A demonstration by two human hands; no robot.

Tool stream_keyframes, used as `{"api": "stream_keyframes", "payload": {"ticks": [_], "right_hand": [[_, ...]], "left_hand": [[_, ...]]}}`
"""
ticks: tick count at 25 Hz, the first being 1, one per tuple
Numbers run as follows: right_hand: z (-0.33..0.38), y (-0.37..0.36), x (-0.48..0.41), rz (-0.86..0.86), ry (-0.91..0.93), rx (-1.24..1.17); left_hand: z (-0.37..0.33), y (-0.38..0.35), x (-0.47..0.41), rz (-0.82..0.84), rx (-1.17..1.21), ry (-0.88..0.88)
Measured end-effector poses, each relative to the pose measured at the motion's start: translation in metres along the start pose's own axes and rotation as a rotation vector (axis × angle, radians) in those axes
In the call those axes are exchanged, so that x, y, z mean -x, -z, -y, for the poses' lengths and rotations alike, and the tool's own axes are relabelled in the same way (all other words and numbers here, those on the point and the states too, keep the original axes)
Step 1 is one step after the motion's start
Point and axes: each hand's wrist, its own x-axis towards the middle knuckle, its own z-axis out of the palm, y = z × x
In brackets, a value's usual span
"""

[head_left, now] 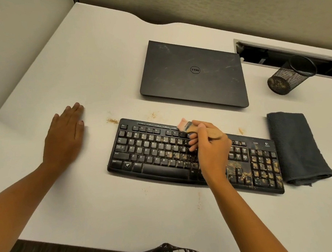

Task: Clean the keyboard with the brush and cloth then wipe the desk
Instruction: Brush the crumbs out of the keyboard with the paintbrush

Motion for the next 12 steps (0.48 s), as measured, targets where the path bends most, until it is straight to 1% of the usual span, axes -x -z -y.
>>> {"api": "stream_keyframes", "payload": {"ticks": [7,10,12], "right_hand": [[0.019,-0.066,0.016,0.231,0.046,-0.035],[0.023,-0.093,0.019,0.318,0.099,-0.047],[0.026,-0.105,0.016,0.425,0.102,-0.041]], "left_hand": [[0.000,0.000,-0.001,-0.002,-0.001,-0.002],[0.002,-0.002,-0.001,-0.004,-0.015,0.002],[0.004,-0.003,-0.001,0.002,-0.026,0.002]]}}
